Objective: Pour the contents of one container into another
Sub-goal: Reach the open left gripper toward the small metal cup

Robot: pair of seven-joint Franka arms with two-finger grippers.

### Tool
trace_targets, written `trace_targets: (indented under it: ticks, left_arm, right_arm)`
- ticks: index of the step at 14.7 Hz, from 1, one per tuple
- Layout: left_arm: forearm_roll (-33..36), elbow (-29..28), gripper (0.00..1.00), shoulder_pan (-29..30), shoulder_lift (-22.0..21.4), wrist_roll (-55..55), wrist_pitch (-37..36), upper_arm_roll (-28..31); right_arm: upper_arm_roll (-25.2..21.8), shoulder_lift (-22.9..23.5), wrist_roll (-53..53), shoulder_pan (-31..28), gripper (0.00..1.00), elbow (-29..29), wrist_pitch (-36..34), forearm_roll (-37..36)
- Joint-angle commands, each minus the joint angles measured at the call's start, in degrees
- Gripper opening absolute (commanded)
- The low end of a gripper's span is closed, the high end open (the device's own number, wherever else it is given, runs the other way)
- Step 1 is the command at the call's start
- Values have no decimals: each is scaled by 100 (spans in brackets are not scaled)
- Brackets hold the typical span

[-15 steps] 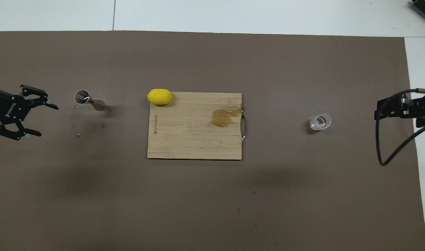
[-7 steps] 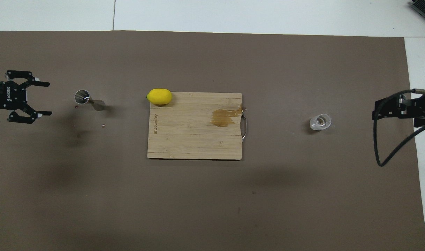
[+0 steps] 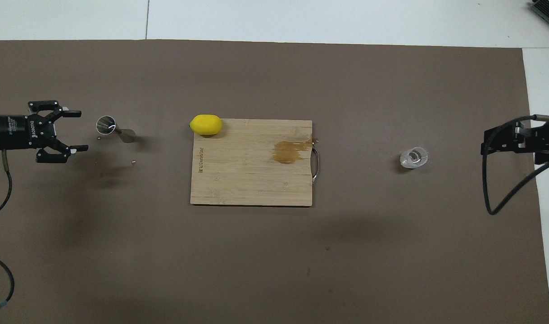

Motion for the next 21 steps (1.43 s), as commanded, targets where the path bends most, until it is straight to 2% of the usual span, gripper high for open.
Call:
trace_targets:
  ticks: [1, 11, 21]
  left_arm:
    - [-186, -295, 100, -67, -237, -6, 194, -47]
    - [-476, -471, 99, -366, -201, 557, 722, -56]
    - [-590, -629, 84, -392, -245, 557, 792, -56]
  right_arm:
    - [35, -20, -112, -70, 99, -14, -17, 96]
    - [35, -20, -121, -97, 99, -14, 1, 96]
    - [35, -20, -121, -106, 99, -23, 1, 96]
